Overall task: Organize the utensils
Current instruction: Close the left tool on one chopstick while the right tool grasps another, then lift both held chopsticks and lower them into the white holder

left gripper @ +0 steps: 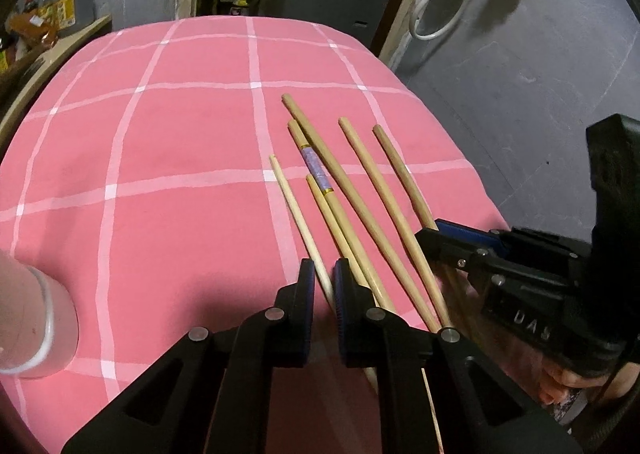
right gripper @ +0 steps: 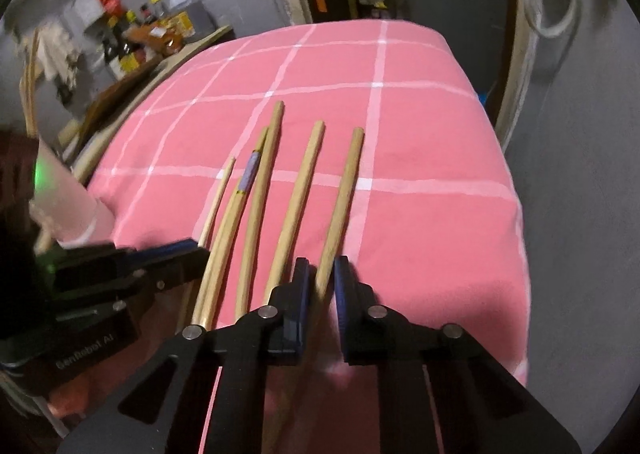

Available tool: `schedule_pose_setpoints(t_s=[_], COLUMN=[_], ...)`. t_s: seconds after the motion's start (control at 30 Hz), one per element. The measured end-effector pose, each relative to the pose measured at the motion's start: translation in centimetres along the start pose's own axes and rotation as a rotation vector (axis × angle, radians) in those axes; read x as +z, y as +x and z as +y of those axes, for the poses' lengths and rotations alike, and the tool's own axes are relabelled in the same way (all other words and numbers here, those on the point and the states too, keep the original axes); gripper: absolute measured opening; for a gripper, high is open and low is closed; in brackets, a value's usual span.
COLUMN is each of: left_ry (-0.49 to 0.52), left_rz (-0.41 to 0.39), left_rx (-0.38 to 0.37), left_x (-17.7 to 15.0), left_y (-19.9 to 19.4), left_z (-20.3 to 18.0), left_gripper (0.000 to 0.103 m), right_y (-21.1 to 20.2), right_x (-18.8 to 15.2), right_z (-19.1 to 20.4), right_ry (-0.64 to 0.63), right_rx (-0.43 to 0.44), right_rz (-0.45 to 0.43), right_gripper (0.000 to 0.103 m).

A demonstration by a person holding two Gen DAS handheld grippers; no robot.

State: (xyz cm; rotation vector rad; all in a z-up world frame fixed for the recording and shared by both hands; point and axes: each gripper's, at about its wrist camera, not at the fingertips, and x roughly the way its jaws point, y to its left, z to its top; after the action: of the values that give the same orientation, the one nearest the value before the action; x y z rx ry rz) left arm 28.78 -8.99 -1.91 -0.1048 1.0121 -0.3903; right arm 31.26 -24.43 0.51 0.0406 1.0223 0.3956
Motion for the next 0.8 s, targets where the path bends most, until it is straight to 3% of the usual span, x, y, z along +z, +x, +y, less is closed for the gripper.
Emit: schedule_pose_setpoints(t_s=[0.27, 0.47, 0.67, 0.8], left_ry=[-0.023, -0.022, -0.006, 0.009], left_rz=[-0.007, -0.062, -0.24, -0.409], left_rx=[-0.023, -0.044, -0.031, -0.011], left_x=[-1.3, -1.9, -2.6, -3.1], left_y=[-1.8, -3.7, -7.5, -10.5], left_z=[0.3, 0.4, 0.5, 0.2], left_gripper=[0.003, 0.003, 0.003, 0.003], right_y=[-0.9, -3.2, -6.6, -7.8], right_x=[-1.8, -3.2, -3.9, -4.1], right_z=[-2.3, -1.6, 1.4, 3.7], right_ry=[0.227, 0.249, 0.17, 0.124], right_rx=[0.178, 0.228, 0.247, 0.257], right_rz=[-0.045, -0.168, -0.409, -0.554], right_gripper=[0.005, 0.005, 0.005, 0.005])
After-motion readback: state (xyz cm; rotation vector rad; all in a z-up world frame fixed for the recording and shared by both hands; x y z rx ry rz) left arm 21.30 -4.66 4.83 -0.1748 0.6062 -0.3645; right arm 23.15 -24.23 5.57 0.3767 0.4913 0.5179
